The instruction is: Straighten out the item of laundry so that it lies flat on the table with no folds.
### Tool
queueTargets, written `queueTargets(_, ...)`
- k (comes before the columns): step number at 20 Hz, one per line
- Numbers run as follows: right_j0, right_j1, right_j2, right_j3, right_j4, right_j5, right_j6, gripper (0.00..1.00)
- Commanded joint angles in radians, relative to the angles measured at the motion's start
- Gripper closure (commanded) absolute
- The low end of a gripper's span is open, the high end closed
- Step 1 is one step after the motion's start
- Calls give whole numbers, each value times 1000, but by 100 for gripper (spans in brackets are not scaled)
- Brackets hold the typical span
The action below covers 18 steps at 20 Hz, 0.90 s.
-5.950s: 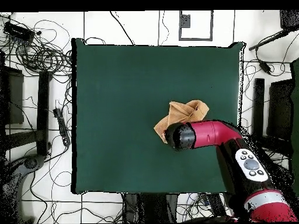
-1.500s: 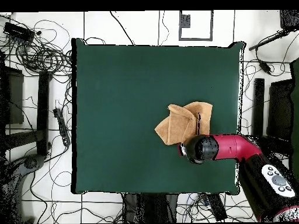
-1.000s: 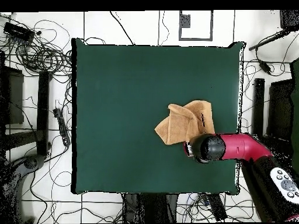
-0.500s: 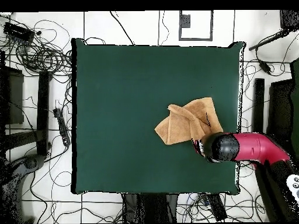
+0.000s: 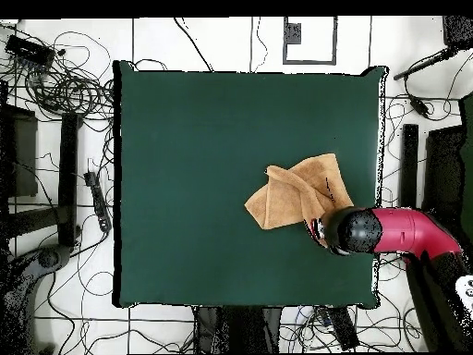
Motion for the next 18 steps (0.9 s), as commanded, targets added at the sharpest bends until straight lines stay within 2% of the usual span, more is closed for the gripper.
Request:
queueTargets(1, 29, 64, 112, -27, -20, 16, -248, 0)
queueTargets(11, 29, 81, 108, -49, -34, -22, -226, 0)
queueTargets(18, 16, 142, 106, -119, -45, -36, -241, 0)
